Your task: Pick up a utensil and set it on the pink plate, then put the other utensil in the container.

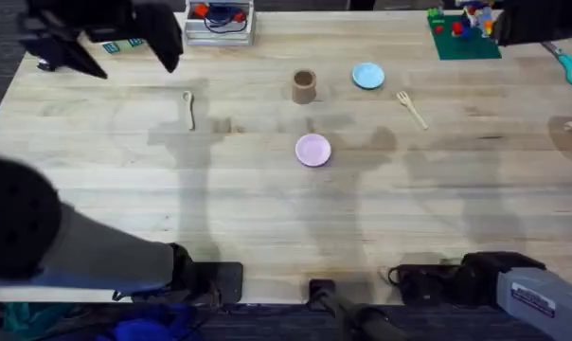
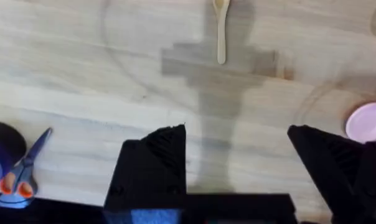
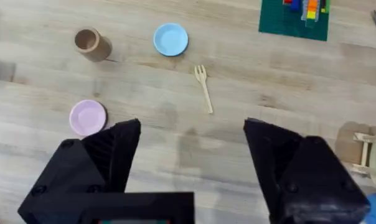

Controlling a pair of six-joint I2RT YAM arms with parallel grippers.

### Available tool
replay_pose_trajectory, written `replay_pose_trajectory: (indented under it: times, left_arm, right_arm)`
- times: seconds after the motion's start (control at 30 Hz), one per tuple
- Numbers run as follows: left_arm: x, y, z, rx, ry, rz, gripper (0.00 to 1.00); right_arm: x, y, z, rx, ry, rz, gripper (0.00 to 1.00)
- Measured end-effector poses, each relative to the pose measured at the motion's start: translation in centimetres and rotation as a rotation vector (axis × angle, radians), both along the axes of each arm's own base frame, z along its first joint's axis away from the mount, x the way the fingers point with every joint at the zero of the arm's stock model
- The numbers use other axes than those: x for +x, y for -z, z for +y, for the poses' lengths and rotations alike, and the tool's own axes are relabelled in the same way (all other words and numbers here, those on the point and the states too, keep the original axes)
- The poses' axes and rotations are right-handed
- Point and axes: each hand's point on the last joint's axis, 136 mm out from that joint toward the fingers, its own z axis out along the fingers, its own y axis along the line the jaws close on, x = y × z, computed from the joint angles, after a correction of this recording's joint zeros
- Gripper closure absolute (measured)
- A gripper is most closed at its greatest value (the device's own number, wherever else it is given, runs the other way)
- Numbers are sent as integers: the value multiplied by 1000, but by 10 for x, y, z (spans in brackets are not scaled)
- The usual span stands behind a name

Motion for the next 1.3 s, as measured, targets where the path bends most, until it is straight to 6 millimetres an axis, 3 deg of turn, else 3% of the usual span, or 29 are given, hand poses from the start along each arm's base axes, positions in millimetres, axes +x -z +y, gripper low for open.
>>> replay_pose_trajectory:
  times: [0.23,0.63,0.8,1.1,1.3]
  left_arm:
    - [43,36,4,4,6,-33,8]
    - [60,119,3,-29,17,48,8]
    - [67,145,3,-43,21,86,8]
    - [78,177,4,-54,2,115,8]
    - [87,182,3,-50,-5,87,8]
  right_arm:
    - [0,0,0,0,0,0,6]
    - [0,0,0,0,0,0,6]
    - [0,0,0,0,0,0,5]
    - [0,0,0,0,0,0,6]
    - [0,0,0,0,0,0,5]
